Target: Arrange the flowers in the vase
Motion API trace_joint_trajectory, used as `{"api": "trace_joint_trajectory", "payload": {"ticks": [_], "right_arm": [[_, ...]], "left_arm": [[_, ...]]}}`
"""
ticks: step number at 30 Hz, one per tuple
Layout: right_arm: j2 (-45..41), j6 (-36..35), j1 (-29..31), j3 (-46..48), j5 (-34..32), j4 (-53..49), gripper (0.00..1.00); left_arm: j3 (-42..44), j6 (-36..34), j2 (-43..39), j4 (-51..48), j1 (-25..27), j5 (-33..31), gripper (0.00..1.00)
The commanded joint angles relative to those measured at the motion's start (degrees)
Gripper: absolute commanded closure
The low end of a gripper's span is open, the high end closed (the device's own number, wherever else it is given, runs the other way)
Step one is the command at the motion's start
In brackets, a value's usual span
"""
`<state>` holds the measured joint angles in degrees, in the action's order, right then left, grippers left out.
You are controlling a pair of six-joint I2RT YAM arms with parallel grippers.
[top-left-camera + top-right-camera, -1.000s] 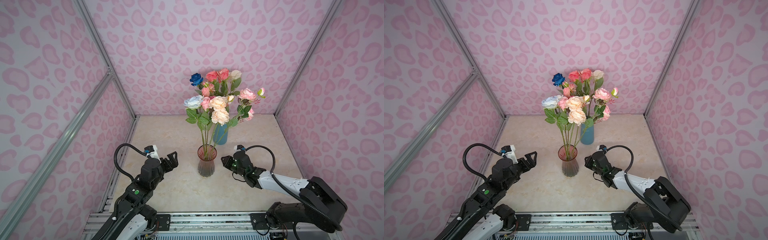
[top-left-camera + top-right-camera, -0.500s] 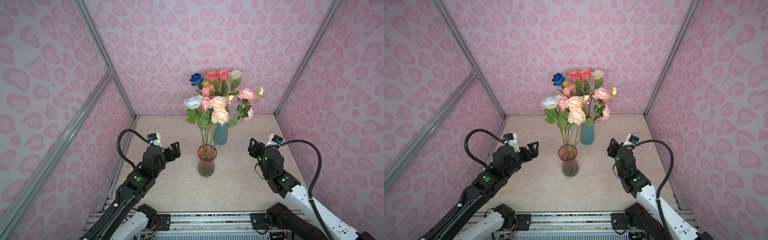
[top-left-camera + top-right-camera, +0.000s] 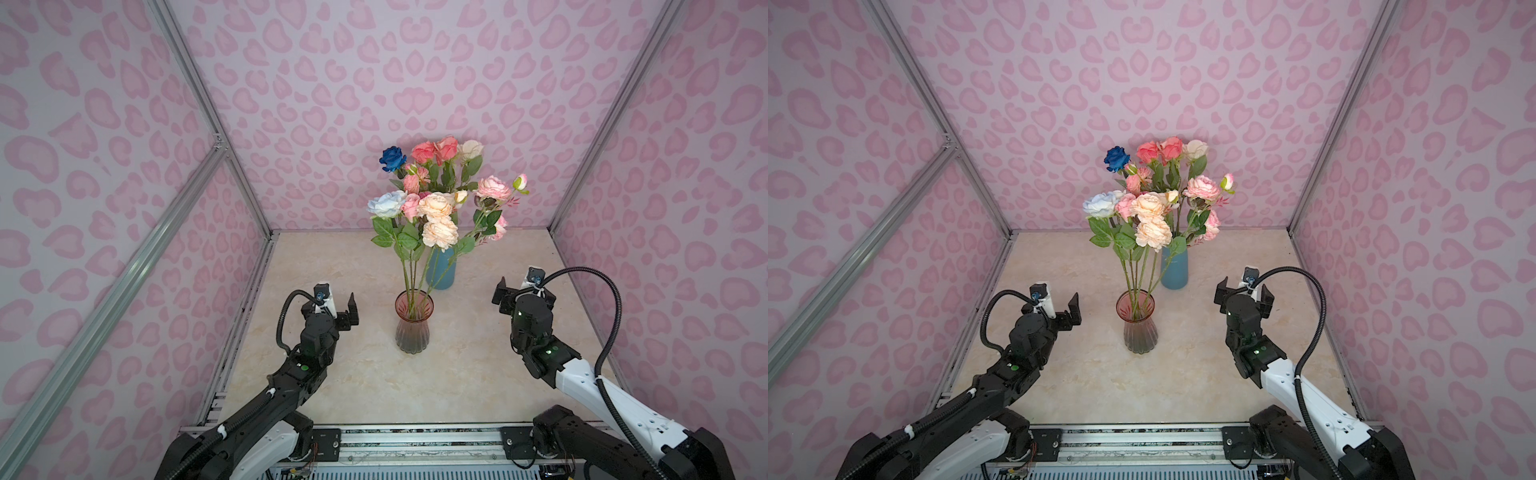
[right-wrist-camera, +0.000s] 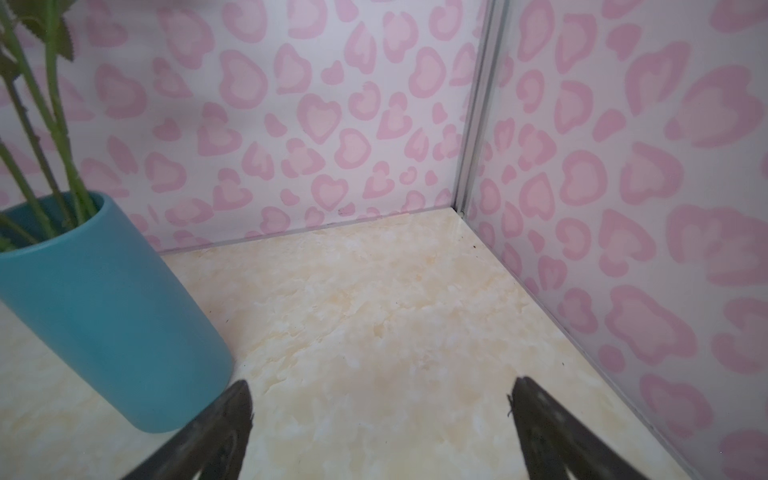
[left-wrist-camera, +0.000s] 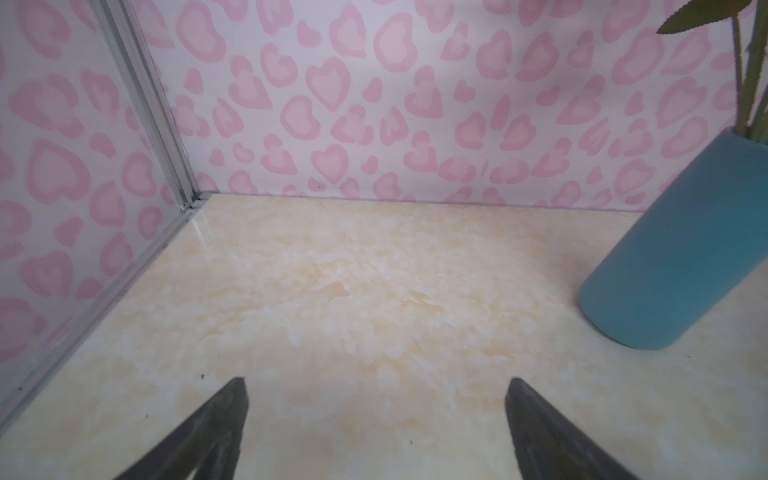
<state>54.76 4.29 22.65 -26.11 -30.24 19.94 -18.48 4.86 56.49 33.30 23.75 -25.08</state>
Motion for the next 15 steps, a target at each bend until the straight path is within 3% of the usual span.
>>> {"api": "trace_joint_trajectory", "payload": {"ticks": [1, 5, 11, 15], "right_arm": [[0.60, -15.13, -3.21, 3.16, 13.61, 12.38, 0.02], [4.22, -16.22, -8.60, 4.08, 18.65, 12.50, 0.02], [10.86, -7.13, -16.60, 6.22, 25.91, 18.55, 0.02], [17.22, -7.71, -17.45, 7.58, 26.47, 23.90, 0.02]], "left_arm": [[1.66, -7.59, 4.33, 15.99, -4.79, -0.07, 0.03], [2.49, -9.51, 12.60, 21.44, -9.91, 2.79, 0.03], [4.60, -8.40, 14.03, 21.36, -14.39, 6.11, 0.02], [6.95, -8.13, 24.23, 34.24, -15.97, 8.21, 0.02]]}}
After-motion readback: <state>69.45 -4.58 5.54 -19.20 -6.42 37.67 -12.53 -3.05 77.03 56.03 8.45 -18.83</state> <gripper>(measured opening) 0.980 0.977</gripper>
